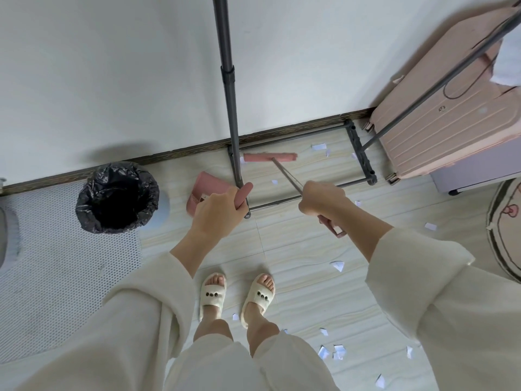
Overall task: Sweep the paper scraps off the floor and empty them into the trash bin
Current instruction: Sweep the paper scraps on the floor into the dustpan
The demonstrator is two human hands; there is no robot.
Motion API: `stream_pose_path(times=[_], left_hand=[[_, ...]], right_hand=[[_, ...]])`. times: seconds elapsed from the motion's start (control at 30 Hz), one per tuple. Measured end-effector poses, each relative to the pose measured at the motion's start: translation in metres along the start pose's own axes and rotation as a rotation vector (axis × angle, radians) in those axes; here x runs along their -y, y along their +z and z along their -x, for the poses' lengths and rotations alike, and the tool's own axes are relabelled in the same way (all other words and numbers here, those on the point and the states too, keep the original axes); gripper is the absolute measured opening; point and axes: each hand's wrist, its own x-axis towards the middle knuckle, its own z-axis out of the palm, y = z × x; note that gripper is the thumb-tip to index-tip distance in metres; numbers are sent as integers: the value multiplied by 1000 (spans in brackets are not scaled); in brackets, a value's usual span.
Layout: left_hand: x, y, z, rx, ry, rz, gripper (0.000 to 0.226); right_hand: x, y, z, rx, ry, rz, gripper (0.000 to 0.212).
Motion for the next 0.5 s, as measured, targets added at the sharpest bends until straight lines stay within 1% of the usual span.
stream_pose_path(times=[0.07,0.17,0.23,0.33,0.4,0.5], left_hand=[[0,2,2,-5,11,3,21],[10,3,2,-26,-1,-8,23],[18,1,3,-67,-2,-9,24],[28,-6,4,-94,-30,13,27],[32,-10,4,-82,-45,28,26],[36,-11,2,-66,-45,39,25]], right_hand=[[7,1,-8,-3,-13,-4,15],[20,6,-26,33,-21,-18,26],[23,10,-30,73,16,-73,29],[16,16,-24,106,74,-123,26],[8,17,-16,102,66,-115,28],[-1,6,-7,101,68,-126,18]])
